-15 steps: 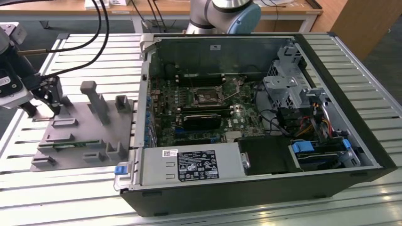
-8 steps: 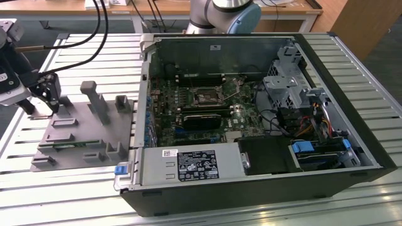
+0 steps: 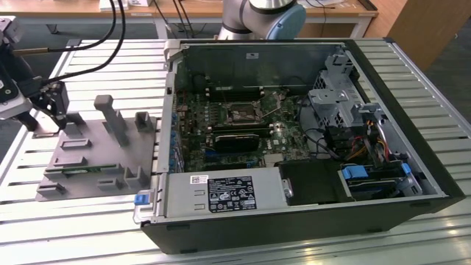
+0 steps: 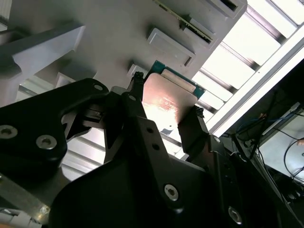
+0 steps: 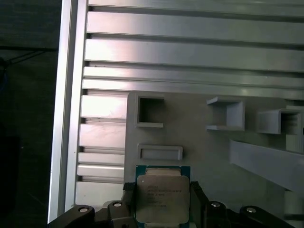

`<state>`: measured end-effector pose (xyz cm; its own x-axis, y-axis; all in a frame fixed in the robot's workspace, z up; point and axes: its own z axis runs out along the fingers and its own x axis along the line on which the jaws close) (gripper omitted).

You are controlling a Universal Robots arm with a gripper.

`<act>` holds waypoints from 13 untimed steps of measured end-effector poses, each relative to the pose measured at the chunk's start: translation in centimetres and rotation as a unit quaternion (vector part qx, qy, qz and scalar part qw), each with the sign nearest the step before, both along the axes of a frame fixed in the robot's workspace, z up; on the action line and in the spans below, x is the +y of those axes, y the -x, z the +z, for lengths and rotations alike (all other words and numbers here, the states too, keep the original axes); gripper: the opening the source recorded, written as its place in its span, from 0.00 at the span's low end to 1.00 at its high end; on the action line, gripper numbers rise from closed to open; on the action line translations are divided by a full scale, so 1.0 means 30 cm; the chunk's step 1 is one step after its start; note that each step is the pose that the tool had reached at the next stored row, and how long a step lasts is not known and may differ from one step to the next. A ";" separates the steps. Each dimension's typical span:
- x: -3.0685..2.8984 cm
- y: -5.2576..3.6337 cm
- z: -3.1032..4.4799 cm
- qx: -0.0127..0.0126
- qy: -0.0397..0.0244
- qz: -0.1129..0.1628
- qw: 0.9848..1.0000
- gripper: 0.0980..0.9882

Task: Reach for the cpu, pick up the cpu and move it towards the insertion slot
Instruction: 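Pick up the cpu and move it towards the insertion slot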

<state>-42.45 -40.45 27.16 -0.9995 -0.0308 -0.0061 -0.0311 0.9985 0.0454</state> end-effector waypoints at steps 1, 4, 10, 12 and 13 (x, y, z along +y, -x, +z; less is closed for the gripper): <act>0.000 0.000 0.005 0.000 0.000 0.000 1.000 0.50; 0.000 0.000 0.018 0.000 0.000 0.000 1.000 0.50; 0.000 0.000 0.041 0.000 0.000 0.000 1.000 0.50; 0.000 0.000 0.048 0.000 0.000 0.000 1.000 0.50; 0.000 0.000 0.052 0.000 0.000 0.000 1.000 0.50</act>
<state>-42.45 -40.44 28.72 -0.9995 -0.0308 -0.0061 -0.0311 0.9985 0.0454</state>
